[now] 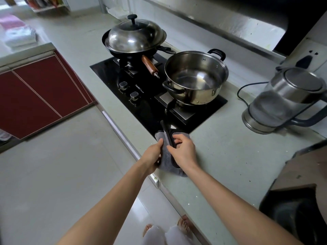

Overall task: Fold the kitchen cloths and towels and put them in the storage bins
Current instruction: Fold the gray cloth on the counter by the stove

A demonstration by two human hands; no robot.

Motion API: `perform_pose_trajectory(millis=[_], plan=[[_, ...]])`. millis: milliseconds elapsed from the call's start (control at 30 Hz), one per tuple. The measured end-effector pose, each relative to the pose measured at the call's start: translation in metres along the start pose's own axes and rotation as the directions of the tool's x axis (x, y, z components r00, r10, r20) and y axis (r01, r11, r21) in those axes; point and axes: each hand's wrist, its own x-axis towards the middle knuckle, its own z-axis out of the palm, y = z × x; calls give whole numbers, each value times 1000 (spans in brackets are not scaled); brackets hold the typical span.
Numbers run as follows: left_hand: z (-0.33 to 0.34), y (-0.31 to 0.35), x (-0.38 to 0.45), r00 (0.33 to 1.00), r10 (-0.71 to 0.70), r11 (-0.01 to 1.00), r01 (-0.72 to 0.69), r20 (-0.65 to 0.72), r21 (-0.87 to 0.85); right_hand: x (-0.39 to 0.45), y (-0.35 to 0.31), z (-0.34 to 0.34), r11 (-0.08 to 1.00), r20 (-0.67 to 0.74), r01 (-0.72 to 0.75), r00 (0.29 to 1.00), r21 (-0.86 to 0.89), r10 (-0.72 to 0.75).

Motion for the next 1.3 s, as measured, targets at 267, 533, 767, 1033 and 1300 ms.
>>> perform_pose_trajectory(millis=[267,533,767,1033,1300], plan=[[-22,15,-1,995,37,984,-19,97,-176,-13,-30,3,986,311,76,943,149,-120],[-54,24,-4,998,-24,920,44,57,-389,0,-24,-44,888,326,460,835,28,-443],[-55,32,-14,988,-84,940,121,128,-318,10,-33,-36,893,198,450,874,16,-444],[-78,54,-14,972,-233,964,226,-41,-138,3,-49,-29,491,526,826,559,-279,-641],[-69,53,-20,661,592,802,-428,-461,417,0,-50,-29,623,413,757,641,-198,-647]])
